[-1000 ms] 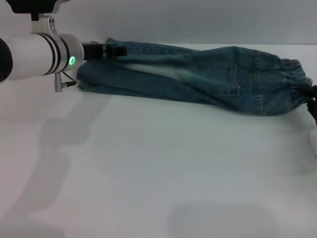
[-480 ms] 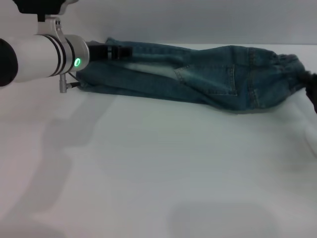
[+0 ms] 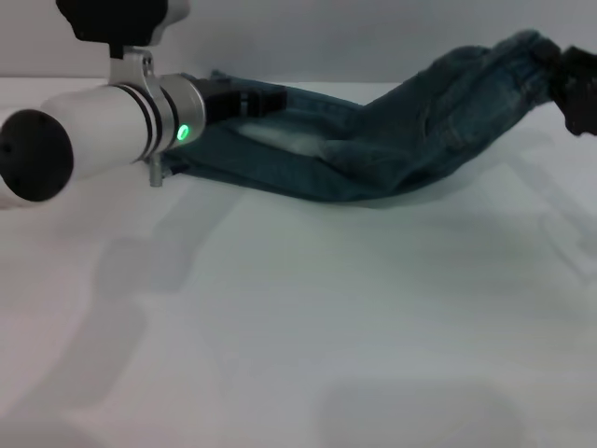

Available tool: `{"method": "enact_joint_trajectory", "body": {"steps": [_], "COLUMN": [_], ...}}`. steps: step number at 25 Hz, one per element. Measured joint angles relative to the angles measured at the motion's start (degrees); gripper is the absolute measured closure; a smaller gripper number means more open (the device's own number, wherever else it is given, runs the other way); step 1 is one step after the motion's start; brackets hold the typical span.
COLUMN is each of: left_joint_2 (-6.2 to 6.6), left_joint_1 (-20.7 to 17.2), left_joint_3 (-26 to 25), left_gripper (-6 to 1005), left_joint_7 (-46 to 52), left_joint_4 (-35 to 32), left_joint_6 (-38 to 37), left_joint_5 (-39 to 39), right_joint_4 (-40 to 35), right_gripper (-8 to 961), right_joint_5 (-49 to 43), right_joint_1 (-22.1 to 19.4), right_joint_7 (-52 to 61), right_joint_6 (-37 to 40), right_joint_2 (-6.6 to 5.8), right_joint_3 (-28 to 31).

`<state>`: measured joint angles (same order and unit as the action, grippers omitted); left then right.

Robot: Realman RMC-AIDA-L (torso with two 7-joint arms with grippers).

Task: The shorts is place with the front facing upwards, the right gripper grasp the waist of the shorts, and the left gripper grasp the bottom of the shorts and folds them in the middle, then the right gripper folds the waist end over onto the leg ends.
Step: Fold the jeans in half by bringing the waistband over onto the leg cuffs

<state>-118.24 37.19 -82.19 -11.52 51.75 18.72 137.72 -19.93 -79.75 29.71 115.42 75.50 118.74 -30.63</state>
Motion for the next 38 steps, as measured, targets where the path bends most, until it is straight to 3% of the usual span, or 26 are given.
{"method": "enact_joint_trajectory", "body": {"steps": [15, 27, 38], "left_joint_2": [-0.35, -0.42, -0.49], "left_joint_1": [2.63, 1.89, 2.66], "left_joint_3": [15.77, 22.44, 25.16], "left_gripper": [189, 189, 189], "left_joint_7": [0.41, 0.66, 0.66], "left_joint_4": [-4.9, -0.32, 0.49], "left_joint_6": [-9.14, -8.96, -9.01], "left_joint_5": [-8.85, -14.16, -16.64], "right_joint_4": [-7.87, -9.22, -8.59], "right_gripper": [866, 866, 867], "right_joint_5": [1.31, 1.48, 1.55], "right_joint_1": [5.27, 9.54, 12.38], "right_joint_7": [8.01, 9.0, 8.92], "right_joint_6": [6.35, 3.09, -1.06], "right_joint_2": [0.17, 0.08, 0.23], "right_joint_3": [-3.83, -5.72, -10.2]}}
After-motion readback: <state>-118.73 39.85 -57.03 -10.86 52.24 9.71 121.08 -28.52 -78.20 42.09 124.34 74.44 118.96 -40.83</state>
